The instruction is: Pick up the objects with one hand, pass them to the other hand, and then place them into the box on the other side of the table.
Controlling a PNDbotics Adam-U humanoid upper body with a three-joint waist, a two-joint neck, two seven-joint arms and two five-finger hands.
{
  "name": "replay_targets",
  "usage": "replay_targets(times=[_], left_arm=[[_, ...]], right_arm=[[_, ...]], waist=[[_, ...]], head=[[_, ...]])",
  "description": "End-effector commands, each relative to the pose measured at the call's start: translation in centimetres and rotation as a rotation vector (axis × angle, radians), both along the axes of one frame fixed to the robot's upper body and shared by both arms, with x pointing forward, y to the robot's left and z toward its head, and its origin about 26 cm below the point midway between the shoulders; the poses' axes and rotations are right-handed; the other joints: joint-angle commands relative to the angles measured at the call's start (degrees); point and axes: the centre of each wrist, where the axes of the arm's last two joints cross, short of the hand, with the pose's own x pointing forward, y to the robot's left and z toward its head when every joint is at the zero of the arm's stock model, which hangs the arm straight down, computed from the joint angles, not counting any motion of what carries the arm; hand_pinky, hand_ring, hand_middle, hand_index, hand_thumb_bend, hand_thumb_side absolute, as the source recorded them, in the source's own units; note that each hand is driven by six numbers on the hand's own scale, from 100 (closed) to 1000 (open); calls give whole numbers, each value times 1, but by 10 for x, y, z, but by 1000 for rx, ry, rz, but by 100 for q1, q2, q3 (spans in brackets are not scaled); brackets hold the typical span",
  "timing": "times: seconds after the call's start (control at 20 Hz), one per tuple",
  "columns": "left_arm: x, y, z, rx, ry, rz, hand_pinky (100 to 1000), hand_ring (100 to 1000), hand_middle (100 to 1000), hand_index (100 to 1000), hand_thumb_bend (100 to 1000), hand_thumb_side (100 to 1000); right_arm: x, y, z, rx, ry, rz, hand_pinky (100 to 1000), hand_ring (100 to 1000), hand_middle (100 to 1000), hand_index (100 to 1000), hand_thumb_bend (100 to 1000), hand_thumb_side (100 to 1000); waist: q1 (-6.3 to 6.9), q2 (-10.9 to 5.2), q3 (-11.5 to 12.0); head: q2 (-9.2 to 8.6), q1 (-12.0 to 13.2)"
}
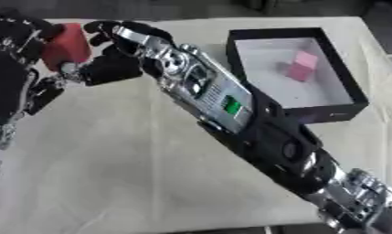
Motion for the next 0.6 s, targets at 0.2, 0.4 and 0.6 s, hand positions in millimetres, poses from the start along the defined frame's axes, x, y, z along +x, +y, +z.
replay_targets(times=[0.2, 0.4, 0.6], left_arm=[[2, 0, 4, -28, -20, -53, 745, 626, 563, 586, 193, 100], [2, -1, 4, -38, -29, -84, 742, 623, 560, 583, 174, 100], [3, -2, 4, -56, -49, -151, 741, 620, 557, 582, 150, 100]], right_arm=[[8, 0, 5, 2, -37, 2, 961, 961, 942, 1000, 259, 385], [14, 0, 1, 6, -31, 22, 962, 959, 941, 1000, 261, 374], [20, 2, -3, 18, -19, 59, 961, 956, 941, 1000, 259, 370]], waist=[[8, -118, 12], [1, -116, 9], [-7, -103, 17]], head=[[4, -41], [-6, -39], [-7, -48]])
